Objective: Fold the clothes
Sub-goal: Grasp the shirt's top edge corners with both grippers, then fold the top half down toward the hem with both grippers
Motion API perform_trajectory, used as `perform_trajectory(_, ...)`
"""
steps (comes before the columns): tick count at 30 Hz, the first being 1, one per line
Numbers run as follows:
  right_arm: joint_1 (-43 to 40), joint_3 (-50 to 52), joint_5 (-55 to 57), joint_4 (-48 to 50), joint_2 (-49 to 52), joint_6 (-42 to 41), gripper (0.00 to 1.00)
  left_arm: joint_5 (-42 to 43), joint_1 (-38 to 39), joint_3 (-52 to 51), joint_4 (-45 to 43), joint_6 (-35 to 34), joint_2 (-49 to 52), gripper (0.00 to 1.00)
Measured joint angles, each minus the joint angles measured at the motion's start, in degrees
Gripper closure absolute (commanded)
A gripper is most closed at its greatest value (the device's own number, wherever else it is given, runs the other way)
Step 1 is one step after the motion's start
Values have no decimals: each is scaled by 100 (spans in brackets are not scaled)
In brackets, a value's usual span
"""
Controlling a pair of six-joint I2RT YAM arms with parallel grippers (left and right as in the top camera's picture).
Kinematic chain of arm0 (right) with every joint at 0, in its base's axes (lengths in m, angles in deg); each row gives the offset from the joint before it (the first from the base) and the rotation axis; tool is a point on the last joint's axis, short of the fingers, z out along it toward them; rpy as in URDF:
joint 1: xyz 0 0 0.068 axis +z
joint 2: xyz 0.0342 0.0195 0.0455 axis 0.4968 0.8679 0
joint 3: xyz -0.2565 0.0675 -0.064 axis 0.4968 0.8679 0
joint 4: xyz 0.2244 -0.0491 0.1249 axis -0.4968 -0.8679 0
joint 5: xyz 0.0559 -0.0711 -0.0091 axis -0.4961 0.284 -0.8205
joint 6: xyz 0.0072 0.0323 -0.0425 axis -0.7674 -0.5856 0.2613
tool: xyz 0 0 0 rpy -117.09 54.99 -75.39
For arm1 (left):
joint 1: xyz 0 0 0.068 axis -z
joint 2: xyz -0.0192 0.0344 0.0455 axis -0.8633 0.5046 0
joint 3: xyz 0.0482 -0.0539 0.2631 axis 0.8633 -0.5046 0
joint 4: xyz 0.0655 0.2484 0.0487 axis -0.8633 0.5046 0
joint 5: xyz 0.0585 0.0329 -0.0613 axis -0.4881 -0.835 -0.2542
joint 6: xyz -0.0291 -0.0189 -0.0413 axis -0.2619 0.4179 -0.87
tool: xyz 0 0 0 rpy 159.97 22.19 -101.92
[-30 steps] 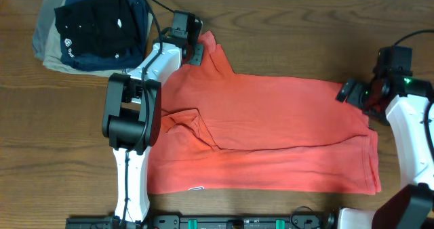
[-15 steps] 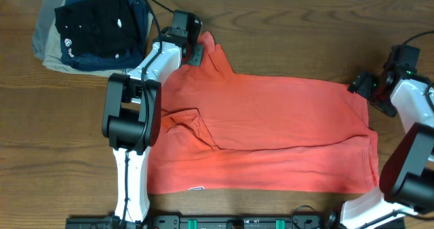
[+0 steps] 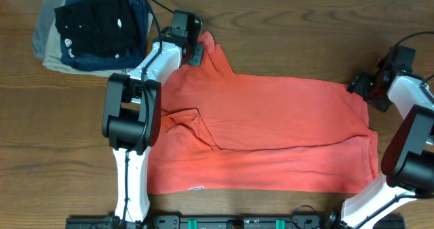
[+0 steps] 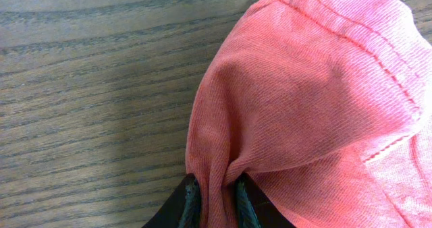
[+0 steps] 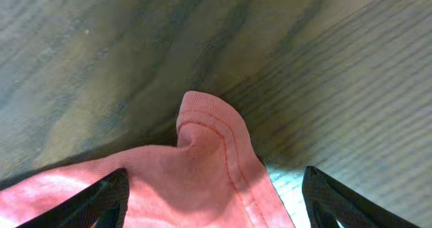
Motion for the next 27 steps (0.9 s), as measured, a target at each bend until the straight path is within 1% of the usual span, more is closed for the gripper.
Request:
perform_trajectory(2,0,0,-4,57,70,28,32,0,2,2,0,0,0,80)
perform_trajectory(3,0,0,-7,74,120,46,40,2,0,2,0,0,0,80)
perform_trajectory(4,0,-15,24,79,151,57,45,2,2,2,0,0,0,80)
perform_trajectory(6,0,-37,2,103,175,61,49,2,0,2,2,0,0,80)
perform_trajectory(7,0,-50,13,101,184,57,49,0,0,2,2,0,0,79)
perform_trajectory(9,0,-68,17,101,197,28,54,0,0,2,4,0,0,80)
perform_trajectory(11,0,-92,17,94,216,-20,69,0,0,4,17,0,0,80)
perform_trajectory(12,0,-103,11,83,225,-44,75,0,0,4,20,0,0,81)
perform_trajectory(13,0,-116,2,55,227,-55,80,0,0,4,22,-2,0,87)
perform_trajectory(14,0,-138,2,-20,236,-111,83,0,0,7,42,4,0,90)
perform_trajectory(17,0,-238,-4,-212,264,-157,85,-15,0,13,131,-46,-24,90)
perform_trajectory(18,0,-273,-4,-267,278,-162,88,-15,0,13,190,-90,-44,90)
perform_trajectory(20,-2,-376,-7,-396,302,-177,98,-13,-2,13,343,-166,-96,90)
perform_trajectory(27,-2,-866,31,-1156,317,-461,99,-13,-13,-22,879,-236,-605,90)
